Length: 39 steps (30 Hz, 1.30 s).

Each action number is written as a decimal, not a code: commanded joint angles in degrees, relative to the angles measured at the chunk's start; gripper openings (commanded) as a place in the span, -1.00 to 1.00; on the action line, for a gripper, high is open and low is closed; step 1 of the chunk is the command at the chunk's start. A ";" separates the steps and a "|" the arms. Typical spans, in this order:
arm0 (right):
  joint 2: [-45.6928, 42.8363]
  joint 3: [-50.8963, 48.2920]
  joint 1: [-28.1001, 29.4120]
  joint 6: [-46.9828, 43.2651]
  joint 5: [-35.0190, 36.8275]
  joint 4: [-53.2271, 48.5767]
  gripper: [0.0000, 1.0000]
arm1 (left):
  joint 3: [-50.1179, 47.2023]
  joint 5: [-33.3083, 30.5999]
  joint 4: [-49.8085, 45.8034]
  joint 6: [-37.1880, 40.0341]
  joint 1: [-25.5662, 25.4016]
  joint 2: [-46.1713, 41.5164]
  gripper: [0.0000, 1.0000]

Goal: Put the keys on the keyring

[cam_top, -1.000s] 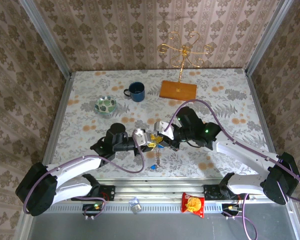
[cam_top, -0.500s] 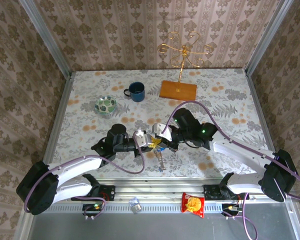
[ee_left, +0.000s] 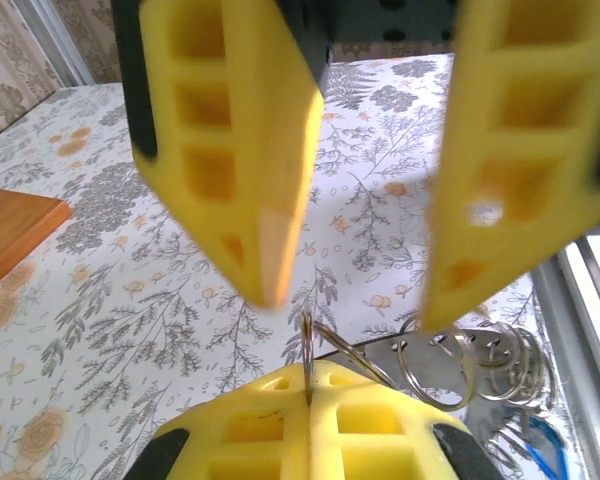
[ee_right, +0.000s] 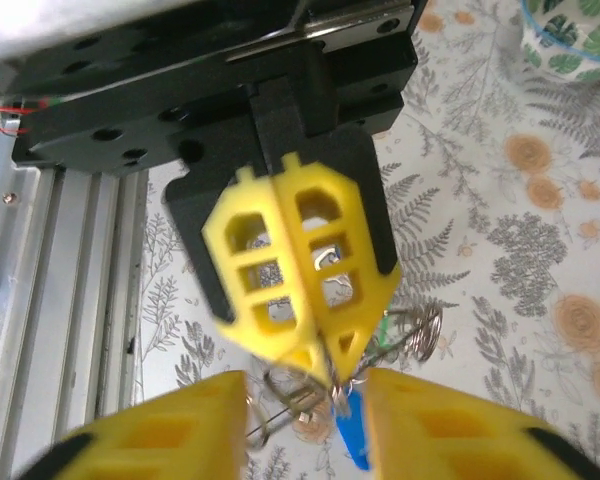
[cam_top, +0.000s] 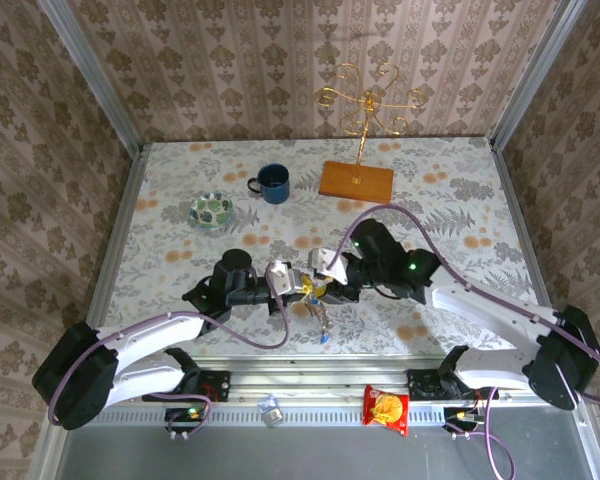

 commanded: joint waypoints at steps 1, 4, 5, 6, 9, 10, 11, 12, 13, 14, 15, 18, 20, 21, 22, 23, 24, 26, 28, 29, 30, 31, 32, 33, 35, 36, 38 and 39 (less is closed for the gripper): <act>-5.25 -2.95 -1.01 0.90 3.67 -0.42 0.01 | -0.39 -1.03 2.86 1.71 -0.71 -0.31 -1.00; -6.66 -4.09 -0.91 0.12 4.51 -2.41 0.07 | -0.16 -1.17 2.85 2.48 -1.32 0.01 -1.00; -6.53 -4.14 -0.87 0.03 4.47 -2.95 0.07 | -0.11 -1.13 2.82 2.61 -1.50 0.20 -1.00; -6.32 -4.05 -0.81 0.05 4.16 -3.50 0.07 | -0.06 -1.16 2.95 2.68 -1.61 0.47 -1.00; -5.36 -3.86 -0.28 -1.14 3.42 -3.99 0.05 | -0.05 -1.13 3.30 2.40 -1.80 0.79 -1.00; -5.11 -3.85 -0.03 -1.87 3.58 -3.86 0.04 | -0.06 -1.12 3.62 2.14 -1.87 0.87 -1.00; -4.85 -3.85 0.15 -2.27 3.88 -3.54 0.03 | -0.15 -1.07 3.85 1.94 -1.85 0.89 -1.00; -4.65 -3.90 0.33 -2.38 4.62 -2.73 0.00 | -0.32 -0.85 4.37 1.54 -1.96 1.01 -1.00; -4.47 -3.94 0.29 -2.53 5.39 -1.89 -0.06 | -0.61 -0.75 5.19 1.01 -1.99 1.05 -1.00; -4.37 -4.02 0.28 -2.68 6.05 -1.01 -0.11 | -0.87 -0.60 5.91 0.53 -1.93 1.18 -1.00; -4.37 -4.31 0.28 -2.71 6.63 0.18 -0.18 | -1.18 -0.32 6.69 0.13 -1.97 1.18 -1.00; -4.40 -5.24 0.29 -3.35 5.47 3.35 -0.30 | -1.36 0.64 7.59 -0.37 -1.98 1.44 -1.00; -4.14 -5.65 0.34 -4.22 4.10 4.49 -0.36 | -1.51 1.23 8.18 -0.43 -1.99 1.69 -1.00; -3.96 -5.78 0.28 -4.26 3.88 5.01 -0.37 | -1.70 1.59 8.63 -0.53 -1.98 1.86 -1.00; -3.70 -5.79 0.30 -4.33 3.49 5.30 -0.38 | -1.88 1.81 9.24 -0.65 -1.94 1.97 -1.00; -3.46 -5.70 0.35 -4.37 2.99 5.43 -0.38 | -1.96 2.07 9.84 -0.72 -1.99 2.14 -1.00; -3.17 -5.70 0.39 -4.46 2.28 5.61 -0.39 | -2.13 2.08 10.35 -0.89 -1.97 2.28 -1.00; -2.58 -5.73 0.45 -4.90 1.13 6.16 -0.39 | -2.26 2.08 11.22 -0.97 -1.94 2.57 -1.00; -1.94 -5.61 0.57 -5.12 0.60 7.04 -0.42 | -2.26 3.76 11.58 -0.90 -1.96 2.76 -1.00; -1.62 -5.57 0.63 -5.17 0.45 7.33 -0.44 | -2.26 4.05 11.69 -0.90 -1.99 2.85 -1.00; -1.27 -5.44 0.76 -5.38 0.07 7.44 -0.48 | -2.34 4.27 11.99 -0.97 -1.99 2.92 -1.00; -0.87 -5.22 0.80 -5.59 -0.54 7.60 -0.52 | -2.41 4.28 12.12 -0.90 -1.99 2.94 -1.00; -0.54 -5.12 0.78 -5.80 -0.85 7.62 -0.55 | -2.44 4.28 12.29 -0.90 -1.99 2.94 -1.00; -0.11 -5.01 0.85 -5.95 -1.10 7.52 -0.59 | -2.52 4.28 12.55 -0.91 -1.97 2.94 -1.00; 0.57 -4.82 0.82 -6.54 -1.48 7.24 -0.63 | -2.61 4.50 13.00 -0.90 -1.97 2.94 -1.00; 0.88 -4.65 0.81 -6.97 -1.59 6.81 -0.67 | -2.69 4.62 13.11 -0.92 -1.99 2.94 -1.00; 1.41 -3.98 0.81 -7.92 -1.75 5.50 -0.89 | -2.70 4.65 13.17 -0.81 -1.97 2.94 -1.00; 1.47 -3.58 0.81 -8.42 -1.63 4.73 -1.00 | -2.70 4.43 13.11 -0.80 -1.97 2.94 -1.00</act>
